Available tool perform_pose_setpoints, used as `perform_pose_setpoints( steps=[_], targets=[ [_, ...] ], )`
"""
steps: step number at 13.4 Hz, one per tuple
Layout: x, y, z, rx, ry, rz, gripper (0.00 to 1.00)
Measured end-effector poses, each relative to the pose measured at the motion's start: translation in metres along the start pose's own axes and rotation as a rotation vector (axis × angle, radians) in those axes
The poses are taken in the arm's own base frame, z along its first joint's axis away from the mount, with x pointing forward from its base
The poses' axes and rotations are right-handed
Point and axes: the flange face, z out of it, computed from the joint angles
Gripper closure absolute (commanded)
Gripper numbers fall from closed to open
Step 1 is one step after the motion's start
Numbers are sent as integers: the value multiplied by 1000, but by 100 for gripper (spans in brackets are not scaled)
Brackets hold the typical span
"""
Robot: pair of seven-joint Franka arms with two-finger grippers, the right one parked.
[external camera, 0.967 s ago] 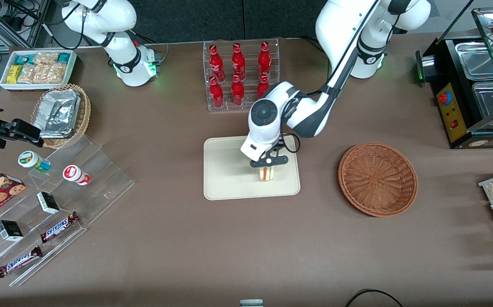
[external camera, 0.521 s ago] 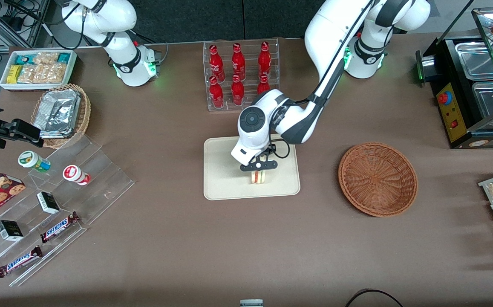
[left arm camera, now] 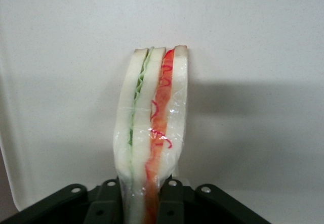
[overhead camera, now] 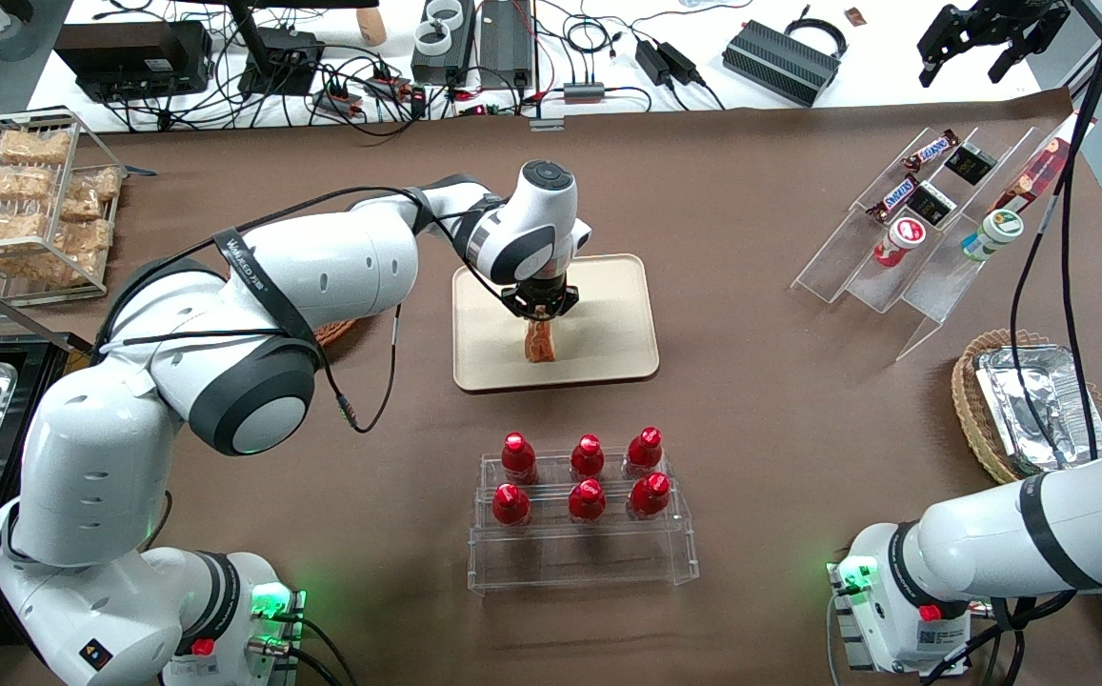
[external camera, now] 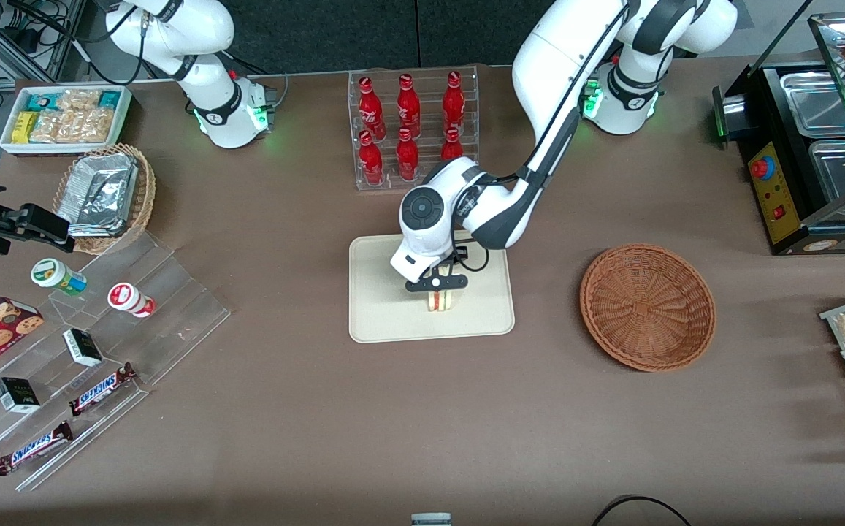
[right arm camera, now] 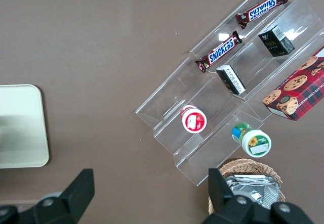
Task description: Place sandwich from basket to tray
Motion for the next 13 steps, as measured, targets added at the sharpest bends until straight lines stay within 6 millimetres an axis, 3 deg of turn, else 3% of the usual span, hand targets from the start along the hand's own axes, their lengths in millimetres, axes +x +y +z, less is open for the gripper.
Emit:
perform_pose_setpoints(
  steps=[7,10,13],
  targets=[
    [2,2,-1,-4,4,-1,0],
    [8,5,-17,-8,9,-4,0],
    [19,4,-48,0,8,-16,0]
  ],
)
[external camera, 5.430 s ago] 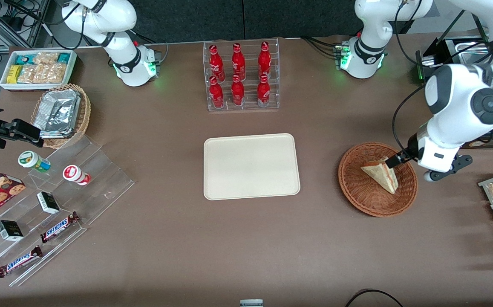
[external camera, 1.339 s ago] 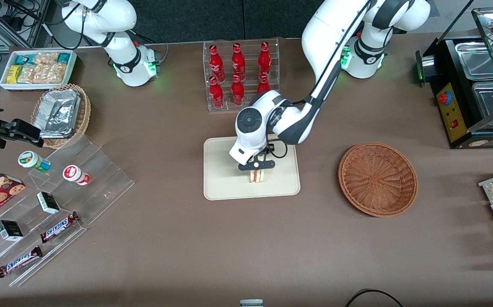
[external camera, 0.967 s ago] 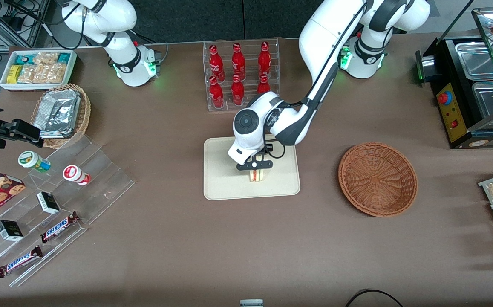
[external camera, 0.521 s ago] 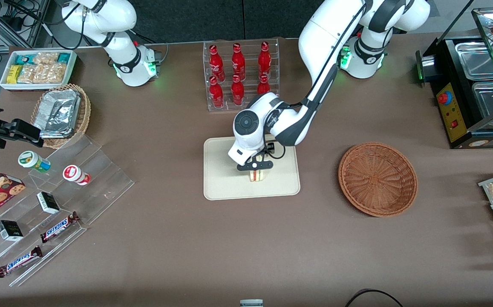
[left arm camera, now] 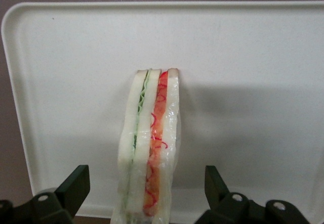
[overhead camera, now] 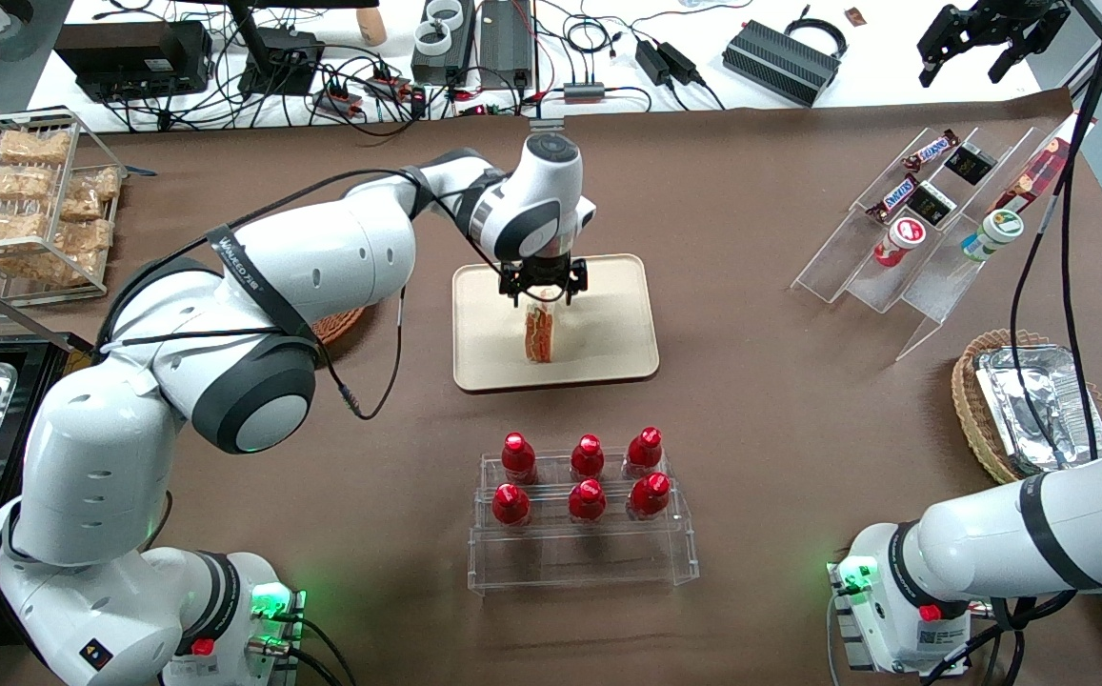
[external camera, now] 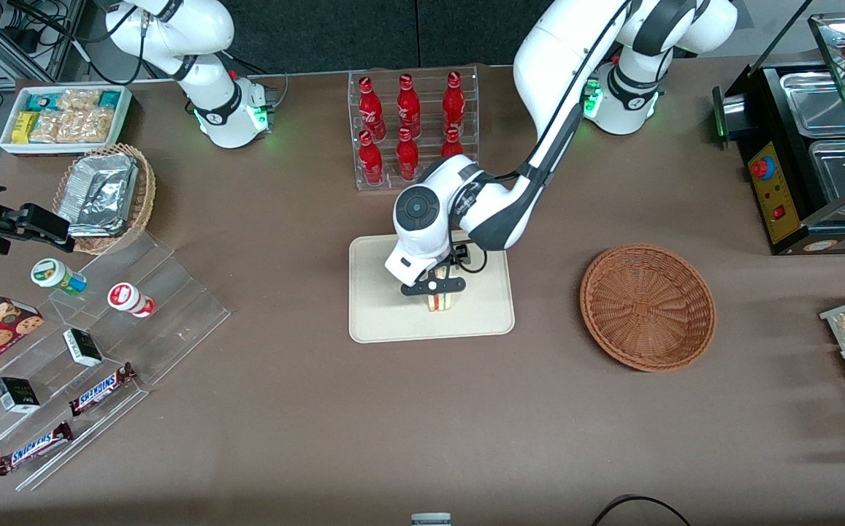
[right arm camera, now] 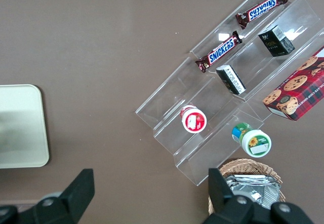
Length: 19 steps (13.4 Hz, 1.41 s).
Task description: Place sandwich from basket to tray
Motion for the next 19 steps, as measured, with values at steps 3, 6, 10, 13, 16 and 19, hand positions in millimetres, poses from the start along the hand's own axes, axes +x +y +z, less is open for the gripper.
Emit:
perform_pose_setpoints(
  steps=[3,6,10,13,16,19],
  targets=[
    [23,-16,-35,-19,15,38,0],
    [54,-63,-70,-1,-12,160,0],
    [104,-157,-112,3,-46,218,0],
    [130,-219,-132,-11,-36,145,0],
    [143,-269,-148,-26,-28,137,0],
    [146,-314,-163,-37,-22,126,0]
  ],
)
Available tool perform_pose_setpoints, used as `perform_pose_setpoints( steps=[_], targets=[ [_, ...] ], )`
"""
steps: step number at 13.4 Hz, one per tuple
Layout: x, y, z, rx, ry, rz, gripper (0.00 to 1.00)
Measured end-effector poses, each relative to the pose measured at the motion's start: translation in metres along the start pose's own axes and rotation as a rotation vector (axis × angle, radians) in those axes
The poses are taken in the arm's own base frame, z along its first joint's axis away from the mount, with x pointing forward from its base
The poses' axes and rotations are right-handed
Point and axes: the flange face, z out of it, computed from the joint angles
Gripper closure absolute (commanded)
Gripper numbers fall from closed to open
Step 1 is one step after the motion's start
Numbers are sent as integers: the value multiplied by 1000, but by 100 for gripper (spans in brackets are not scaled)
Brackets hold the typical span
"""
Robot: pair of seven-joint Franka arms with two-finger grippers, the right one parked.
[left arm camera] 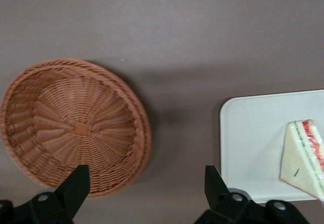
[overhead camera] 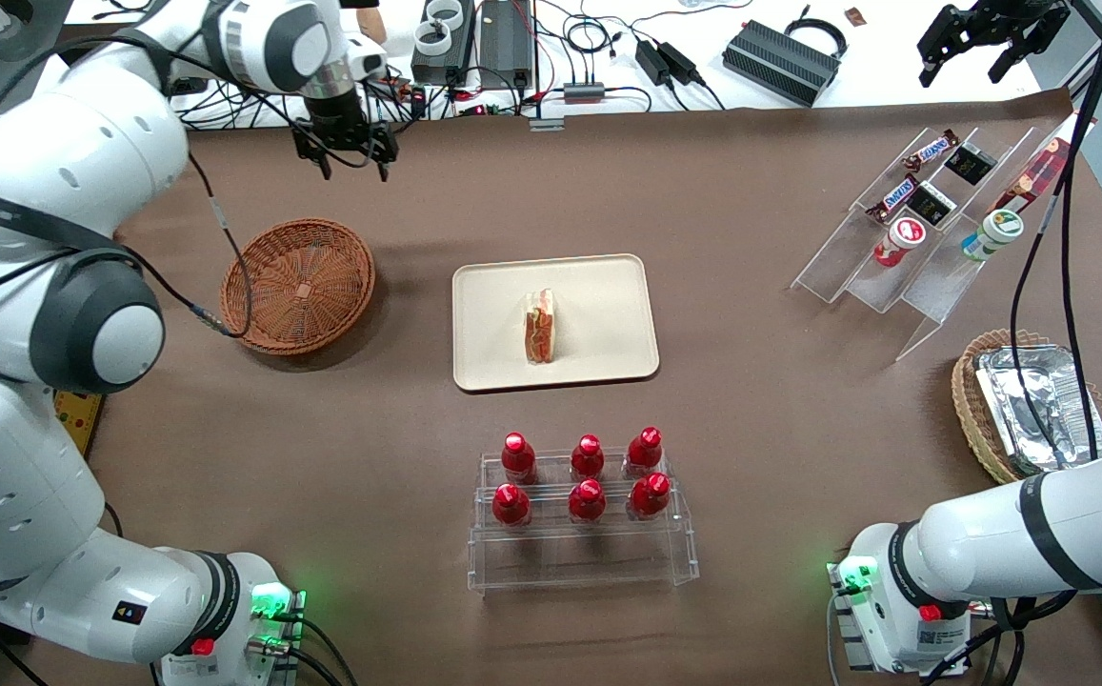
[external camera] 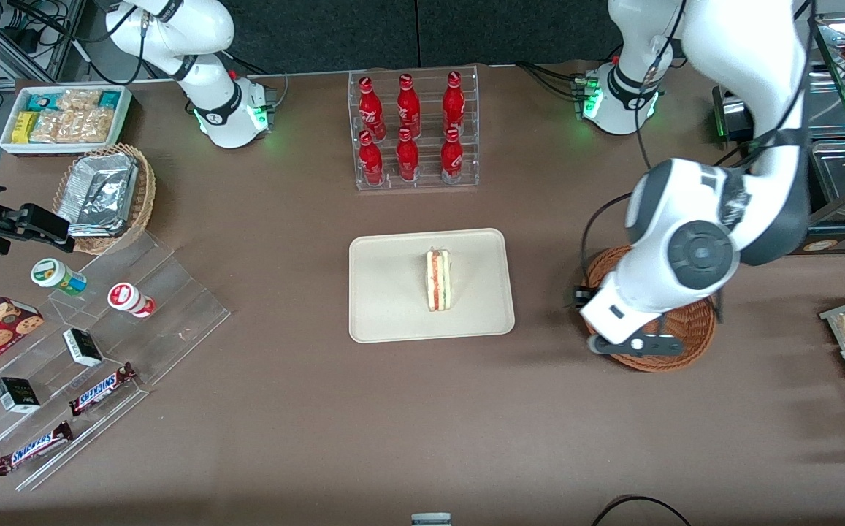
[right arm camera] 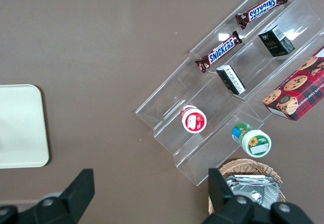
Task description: Place sandwich from basket to tray
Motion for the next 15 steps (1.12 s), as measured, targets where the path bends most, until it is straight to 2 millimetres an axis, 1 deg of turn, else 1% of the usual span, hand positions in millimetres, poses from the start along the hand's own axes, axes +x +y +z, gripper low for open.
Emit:
perform_pose_setpoints(
  steps=[3,8,9,11,13,15],
  targets=[
    [-15,-32,-19,-8,9,-32,0],
    [-51,-89,-47,-21,19,-70,0],
    [-58,-97,-53,-24,15,-78,0],
    [-79,-107,-73,-28,-5,-74,0],
    [-103,-117,-99,-26,-20,-51,0],
    [-125,-132,-125,-25,-10,-51,0]
  ],
)
